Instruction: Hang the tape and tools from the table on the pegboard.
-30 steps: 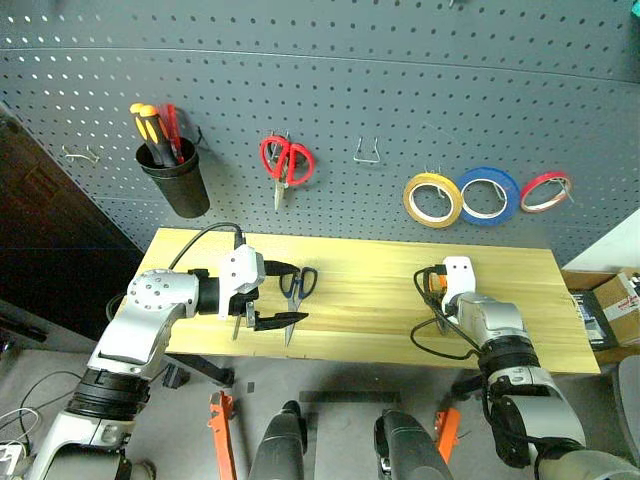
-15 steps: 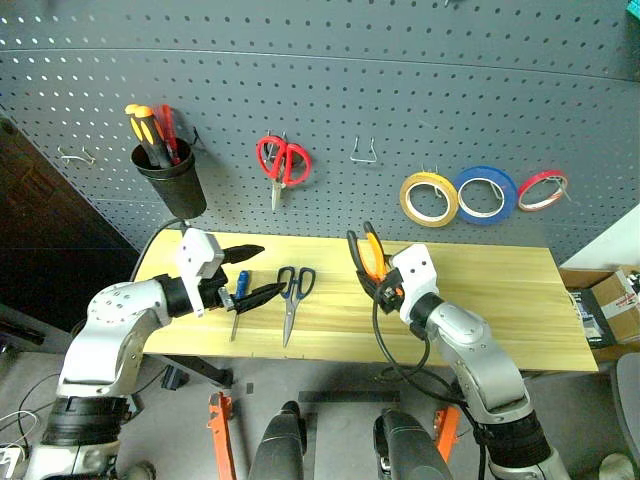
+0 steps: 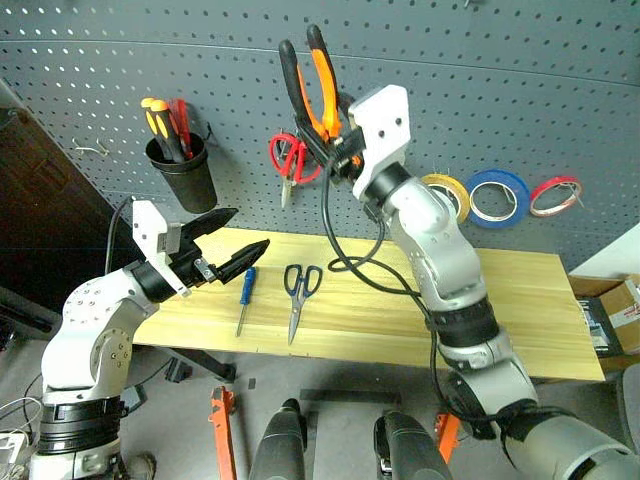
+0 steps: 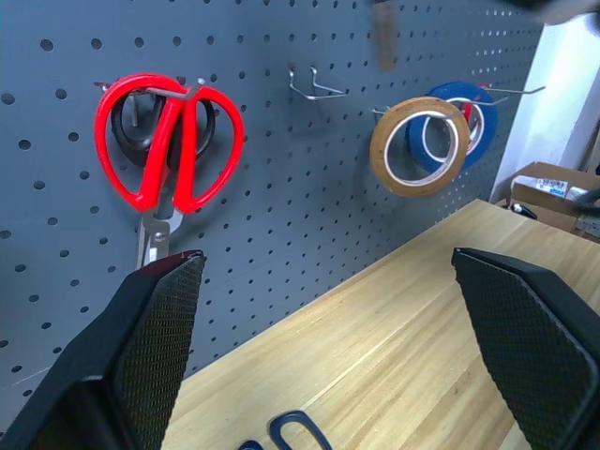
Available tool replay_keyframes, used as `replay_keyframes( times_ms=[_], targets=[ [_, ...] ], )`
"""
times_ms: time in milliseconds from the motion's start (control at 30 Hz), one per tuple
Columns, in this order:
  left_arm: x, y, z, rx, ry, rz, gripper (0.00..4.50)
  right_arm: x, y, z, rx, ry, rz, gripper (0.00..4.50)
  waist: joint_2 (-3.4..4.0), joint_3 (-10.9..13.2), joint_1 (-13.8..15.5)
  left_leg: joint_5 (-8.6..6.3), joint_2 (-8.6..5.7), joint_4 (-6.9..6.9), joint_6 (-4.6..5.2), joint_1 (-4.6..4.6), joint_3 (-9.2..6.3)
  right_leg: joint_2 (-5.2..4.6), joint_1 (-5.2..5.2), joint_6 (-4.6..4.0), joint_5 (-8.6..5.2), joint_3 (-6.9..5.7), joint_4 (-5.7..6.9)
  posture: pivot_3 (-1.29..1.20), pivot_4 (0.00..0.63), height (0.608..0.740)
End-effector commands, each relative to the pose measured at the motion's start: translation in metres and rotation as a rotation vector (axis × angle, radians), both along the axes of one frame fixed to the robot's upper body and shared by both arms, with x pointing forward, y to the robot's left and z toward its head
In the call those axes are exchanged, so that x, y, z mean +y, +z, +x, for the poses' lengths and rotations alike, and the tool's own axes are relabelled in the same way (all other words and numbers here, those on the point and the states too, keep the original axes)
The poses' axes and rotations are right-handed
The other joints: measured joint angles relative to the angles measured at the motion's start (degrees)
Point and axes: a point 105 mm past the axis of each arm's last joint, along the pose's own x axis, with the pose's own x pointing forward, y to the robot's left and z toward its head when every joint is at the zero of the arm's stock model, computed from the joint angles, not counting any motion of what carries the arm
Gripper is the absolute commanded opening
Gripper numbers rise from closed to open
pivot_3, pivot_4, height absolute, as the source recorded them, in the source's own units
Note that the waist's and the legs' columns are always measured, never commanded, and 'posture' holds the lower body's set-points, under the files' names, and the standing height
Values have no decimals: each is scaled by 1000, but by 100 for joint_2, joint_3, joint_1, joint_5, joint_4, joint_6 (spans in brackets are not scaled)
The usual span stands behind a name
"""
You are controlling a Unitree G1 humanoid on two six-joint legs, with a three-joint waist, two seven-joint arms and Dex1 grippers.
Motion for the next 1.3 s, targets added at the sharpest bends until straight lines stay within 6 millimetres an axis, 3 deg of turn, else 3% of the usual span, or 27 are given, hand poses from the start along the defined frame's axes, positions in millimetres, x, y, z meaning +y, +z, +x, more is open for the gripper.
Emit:
replay_keyframes(
  times_ms=[33,300,467,1300],
  targets=[
    [-18,15,4,-70,-19,27,4500,-7,44,12,-183,-81,30,2765,1,3,1,0,0,-1,0,0,0,1,-3,0,0,0,2,34,217,740],
    [-37,21,6,-101,-60,19,4500,-38,43,53,-243,-226,-13,2764,1,5,-6,0,9,-9,0,1,-1,15,-3,-5,-3,2,2,55,227,740],
    [-42,21,9,-106,-66,10,4500,-57,24,69,-202,-299,-6,2763,6,12,-9,0,11,-11,1,3,-3,18,-7,-8,-4,3,13,56,229,740],
    [-45,25,19,-168,-36,1,4500,-82,-46,86,-2,-403,67,2756,8,14,44,6,17,6,4,9,-10,27,4,-38,-13,7,16,44,236,740]
  ],
)
